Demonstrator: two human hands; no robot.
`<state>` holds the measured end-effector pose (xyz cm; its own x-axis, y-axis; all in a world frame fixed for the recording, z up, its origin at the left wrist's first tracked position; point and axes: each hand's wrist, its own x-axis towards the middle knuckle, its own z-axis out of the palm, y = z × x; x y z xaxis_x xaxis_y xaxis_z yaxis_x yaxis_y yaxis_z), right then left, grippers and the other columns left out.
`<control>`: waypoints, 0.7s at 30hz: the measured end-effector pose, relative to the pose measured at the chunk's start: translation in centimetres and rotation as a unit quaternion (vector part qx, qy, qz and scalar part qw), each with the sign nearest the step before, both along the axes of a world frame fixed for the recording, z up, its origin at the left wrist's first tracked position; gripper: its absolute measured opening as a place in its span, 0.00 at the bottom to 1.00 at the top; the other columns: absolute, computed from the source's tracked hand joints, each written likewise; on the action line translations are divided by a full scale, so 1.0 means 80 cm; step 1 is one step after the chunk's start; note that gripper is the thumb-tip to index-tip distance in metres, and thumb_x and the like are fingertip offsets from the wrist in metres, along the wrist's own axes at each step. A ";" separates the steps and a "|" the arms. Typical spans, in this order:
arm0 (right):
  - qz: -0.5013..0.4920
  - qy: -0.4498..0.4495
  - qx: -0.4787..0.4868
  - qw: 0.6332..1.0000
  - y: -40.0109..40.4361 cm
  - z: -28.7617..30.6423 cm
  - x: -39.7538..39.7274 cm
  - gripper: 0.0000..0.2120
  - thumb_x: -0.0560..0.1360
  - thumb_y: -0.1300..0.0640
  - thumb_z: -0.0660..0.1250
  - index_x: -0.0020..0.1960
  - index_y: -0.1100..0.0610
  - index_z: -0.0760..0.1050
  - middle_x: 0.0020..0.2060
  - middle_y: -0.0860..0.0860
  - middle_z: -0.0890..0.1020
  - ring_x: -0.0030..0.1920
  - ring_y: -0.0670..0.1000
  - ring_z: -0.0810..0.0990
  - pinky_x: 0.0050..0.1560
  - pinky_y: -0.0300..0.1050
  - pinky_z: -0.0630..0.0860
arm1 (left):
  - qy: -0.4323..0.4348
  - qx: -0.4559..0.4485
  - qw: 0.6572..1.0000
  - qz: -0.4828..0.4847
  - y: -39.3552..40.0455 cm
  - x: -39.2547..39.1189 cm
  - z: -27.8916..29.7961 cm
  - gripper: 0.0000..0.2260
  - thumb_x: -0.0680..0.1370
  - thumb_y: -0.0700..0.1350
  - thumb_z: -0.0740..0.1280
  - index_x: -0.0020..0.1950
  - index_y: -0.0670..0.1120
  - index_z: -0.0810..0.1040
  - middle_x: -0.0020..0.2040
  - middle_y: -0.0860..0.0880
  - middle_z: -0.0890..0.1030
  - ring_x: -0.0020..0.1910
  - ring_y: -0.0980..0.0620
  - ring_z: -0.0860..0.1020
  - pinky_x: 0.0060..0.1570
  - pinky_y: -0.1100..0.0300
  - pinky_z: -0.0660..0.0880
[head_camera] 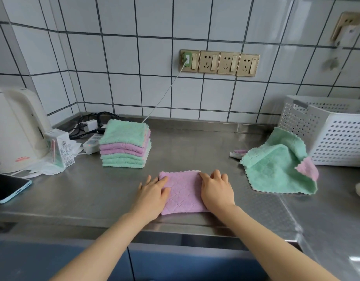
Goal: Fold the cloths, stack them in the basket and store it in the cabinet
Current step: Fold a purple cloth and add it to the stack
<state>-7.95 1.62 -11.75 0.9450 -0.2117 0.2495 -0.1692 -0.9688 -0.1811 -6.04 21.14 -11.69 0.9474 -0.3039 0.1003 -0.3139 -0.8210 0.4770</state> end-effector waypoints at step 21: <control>0.019 -0.054 0.446 0.893 0.061 0.069 0.043 0.22 0.81 0.48 0.52 0.30 0.54 0.61 0.28 0.48 0.68 0.36 0.52 0.66 0.37 0.45 0.62 | 0.175 -0.665 0.724 0.046 0.046 0.053 0.104 0.28 0.72 0.30 0.68 0.69 0.48 0.68 0.42 0.47 0.85 0.42 0.51 0.82 0.47 0.54 0.79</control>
